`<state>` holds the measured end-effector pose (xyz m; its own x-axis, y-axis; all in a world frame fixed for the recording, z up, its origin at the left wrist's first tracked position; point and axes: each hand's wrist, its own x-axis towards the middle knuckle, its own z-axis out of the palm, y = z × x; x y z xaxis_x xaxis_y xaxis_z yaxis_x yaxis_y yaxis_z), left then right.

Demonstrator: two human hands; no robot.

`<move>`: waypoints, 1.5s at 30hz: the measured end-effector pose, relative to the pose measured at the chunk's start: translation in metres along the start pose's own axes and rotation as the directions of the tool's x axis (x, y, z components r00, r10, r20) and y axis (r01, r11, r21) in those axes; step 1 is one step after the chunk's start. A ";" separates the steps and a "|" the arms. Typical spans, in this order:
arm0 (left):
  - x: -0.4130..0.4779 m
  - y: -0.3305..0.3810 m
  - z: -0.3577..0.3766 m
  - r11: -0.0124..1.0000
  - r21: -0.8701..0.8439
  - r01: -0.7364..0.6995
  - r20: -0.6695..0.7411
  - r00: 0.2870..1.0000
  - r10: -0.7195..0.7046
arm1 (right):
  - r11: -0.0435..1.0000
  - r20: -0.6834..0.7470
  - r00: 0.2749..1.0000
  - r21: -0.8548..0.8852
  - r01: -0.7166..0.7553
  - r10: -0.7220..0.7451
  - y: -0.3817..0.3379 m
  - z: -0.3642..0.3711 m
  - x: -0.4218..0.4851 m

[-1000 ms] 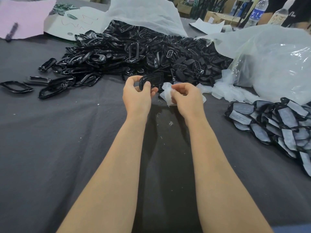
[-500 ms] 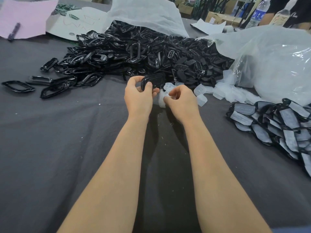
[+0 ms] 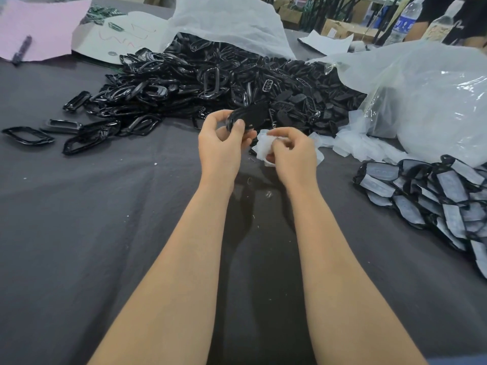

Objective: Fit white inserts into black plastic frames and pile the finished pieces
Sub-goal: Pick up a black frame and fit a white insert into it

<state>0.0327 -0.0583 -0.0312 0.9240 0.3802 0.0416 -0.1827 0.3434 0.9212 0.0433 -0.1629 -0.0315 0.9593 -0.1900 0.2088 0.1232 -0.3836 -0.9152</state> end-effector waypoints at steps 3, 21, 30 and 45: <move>-0.002 0.002 0.002 1.000 -0.021 0.009 0.119 0.993 -0.006 | 0.991 0.051 0.997 -0.124 0.057 -0.051 0.002 0.007 -0.002; 0.000 -0.004 0.000 0.991 0.005 0.134 0.116 0.984 -0.134 | 0.993 0.034 0.993 -0.033 0.112 -0.111 0.001 0.011 -0.005; 0.004 -0.002 -0.002 0.997 -0.043 0.065 -0.115 0.991 -0.070 | 0.974 -0.036 0.994 0.209 -0.091 0.100 0.005 0.004 0.002; 0.000 -0.001 -0.001 0.990 0.135 0.030 -0.064 0.998 -0.021 | 0.830 -0.053 0.965 0.524 -0.191 0.256 0.005 -0.006 0.010</move>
<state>0.0326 -0.0573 -0.0322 0.9043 0.4269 -0.0030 -0.1082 0.2358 0.9658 0.0522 -0.1722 -0.0316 0.9441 -0.3295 -0.0143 0.0521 0.1917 -0.9801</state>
